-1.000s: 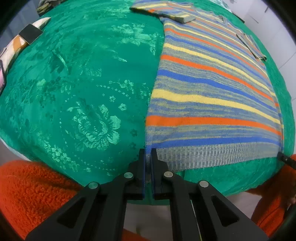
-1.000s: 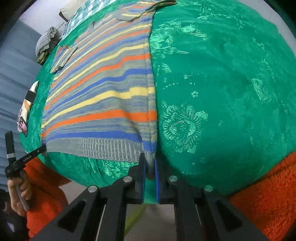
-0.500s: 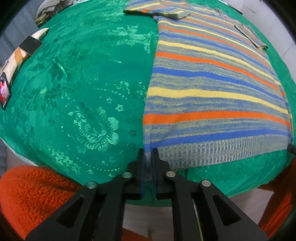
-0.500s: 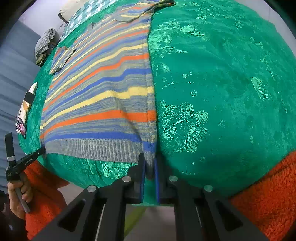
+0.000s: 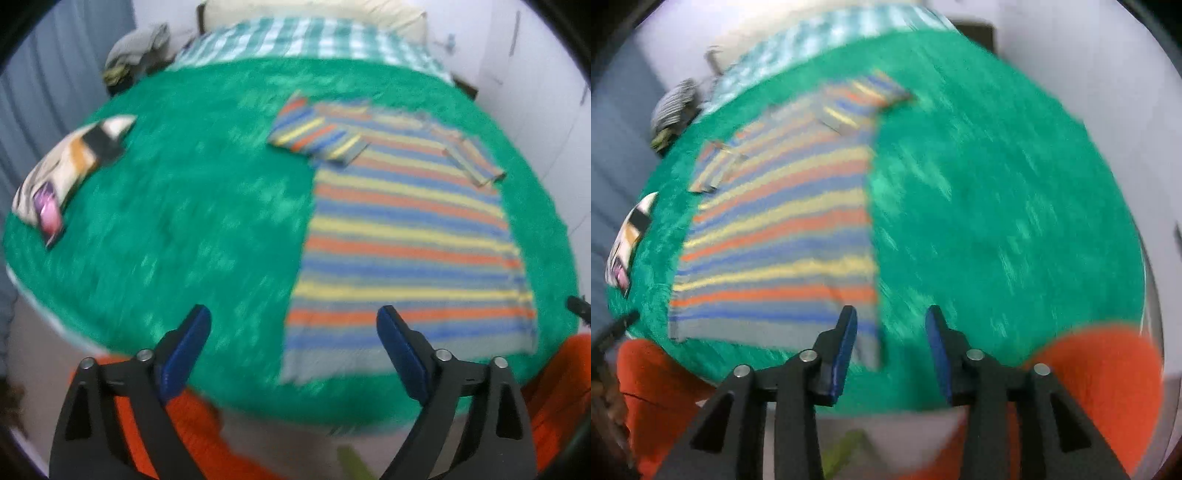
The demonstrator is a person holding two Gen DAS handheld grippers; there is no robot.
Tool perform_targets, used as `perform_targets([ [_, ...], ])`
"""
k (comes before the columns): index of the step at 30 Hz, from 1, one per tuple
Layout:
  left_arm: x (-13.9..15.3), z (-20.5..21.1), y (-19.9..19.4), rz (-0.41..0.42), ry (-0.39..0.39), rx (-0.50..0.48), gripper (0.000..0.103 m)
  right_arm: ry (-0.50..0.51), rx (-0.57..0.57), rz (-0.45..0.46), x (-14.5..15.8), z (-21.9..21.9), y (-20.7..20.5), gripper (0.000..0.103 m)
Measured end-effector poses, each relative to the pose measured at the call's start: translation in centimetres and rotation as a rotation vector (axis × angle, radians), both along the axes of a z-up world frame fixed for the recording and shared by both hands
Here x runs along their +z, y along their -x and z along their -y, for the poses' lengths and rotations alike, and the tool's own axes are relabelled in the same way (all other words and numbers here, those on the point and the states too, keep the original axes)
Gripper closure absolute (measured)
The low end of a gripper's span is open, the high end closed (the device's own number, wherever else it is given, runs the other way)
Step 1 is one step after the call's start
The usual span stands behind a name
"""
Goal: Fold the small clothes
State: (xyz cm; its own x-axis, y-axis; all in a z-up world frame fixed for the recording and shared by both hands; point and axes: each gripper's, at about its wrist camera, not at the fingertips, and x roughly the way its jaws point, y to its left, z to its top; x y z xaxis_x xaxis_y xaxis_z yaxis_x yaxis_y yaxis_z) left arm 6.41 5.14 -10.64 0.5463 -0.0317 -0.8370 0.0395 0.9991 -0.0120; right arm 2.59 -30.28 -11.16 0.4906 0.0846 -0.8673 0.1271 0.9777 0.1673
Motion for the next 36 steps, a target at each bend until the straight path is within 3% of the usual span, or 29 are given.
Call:
perform_targets([
  [3, -1.7, 1.7, -1.8, 0.004, 0.030, -0.041, 0.008, -0.004, 0.099, 0.054, -0.3, -3.5, -2.9, 0.055],
  [6, -6.1, 3.1, -3.7, -0.084, 0.051, -0.059, 0.008, -0.013, 0.178, 0.002, -4.4, -6.1, -5.2, 0.055],
  [7, -7.4, 3.6, -3.6, -0.117, 0.027, -0.061, 0.009, -0.005, 0.186, -0.036, -6.0, -6.5, -5.3, 0.055],
  [9, -11.2, 4.1, -2.9, -0.254, -0.122, -0.076, 0.011, 0.031, 0.197, -0.144, -9.4, -6.5, -4.7, 0.055],
  [10, -12.0, 3.8, -2.2, -0.296, -0.163, -0.085, 0.011, 0.031, 0.219, -0.125, -9.4, -6.1, -3.8, 0.055],
  [12, -11.3, 2.2, -0.3, -0.303, -0.171, -0.086, 0.011, 0.073, 0.244, -0.183, -8.5, -5.6, -2.6, 0.055],
  [14, -9.2, 0.8, 1.5, -0.239, -0.212, -0.065, 0.012, 0.068, 0.237, -0.215, -7.1, -4.1, -1.5, 0.055],
  [17, -5.6, -0.8, 1.9, -0.090, -0.175, -0.011, 0.009, 0.141, 0.257, -0.131, -3.7, -2.4, -2.5, 0.055],
  [20, -3.6, -2.4, 0.0, 0.052, -0.094, 0.112, 0.008, 0.217, 0.302, 0.018, -0.6, -1.6, -7.6, 0.046],
  [23, -3.8, -4.0, -1.9, 0.130, -0.088, 0.262, 0.008, 0.216, 0.379, 0.117, 0.7, -2.3, -14.8, 0.040],
  [25, -4.4, -4.8, -1.9, 0.148, -0.125, 0.320, 0.008, 0.201, 0.436, 0.123, 0.1, -3.1, -19.9, 0.040],
  [28, -6.3, -5.7, -1.7, 0.120, -0.215, 0.318, 0.008, 0.250, 0.495, 0.076, -3.0, -4.5, -26.2, 0.040],
  [31, -6.4, -6.7, -1.9, 0.086, -0.158, 0.328, 0.008, 0.325, 0.502, 0.013, -7.2, -5.3, -30.0, 0.040],
  [33, -6.5, -6.7, -2.1, 0.079, -0.170, 0.331, 0.008, 0.283, 0.470, -0.021, -8.3, -3.9, -31.5, 0.048],
  [34, -6.7, -6.4, -1.9, 0.071, -0.172, 0.325, 0.008, 0.269, 0.443, -0.013, -7.8, -2.8, -31.4, 0.080],
  [35, -6.8, -6.3, -2.1, 0.062, -0.164, 0.318, 0.008, 0.235, 0.391, -0.001, -6.8, -1.0, -31.6, 0.100],
  [36, -6.9, -6.3, -2.2, 0.056, -0.150, 0.313, 0.008, 0.193, 0.317, 0.024, -5.4, 1.9, -31.7, 0.100],
])
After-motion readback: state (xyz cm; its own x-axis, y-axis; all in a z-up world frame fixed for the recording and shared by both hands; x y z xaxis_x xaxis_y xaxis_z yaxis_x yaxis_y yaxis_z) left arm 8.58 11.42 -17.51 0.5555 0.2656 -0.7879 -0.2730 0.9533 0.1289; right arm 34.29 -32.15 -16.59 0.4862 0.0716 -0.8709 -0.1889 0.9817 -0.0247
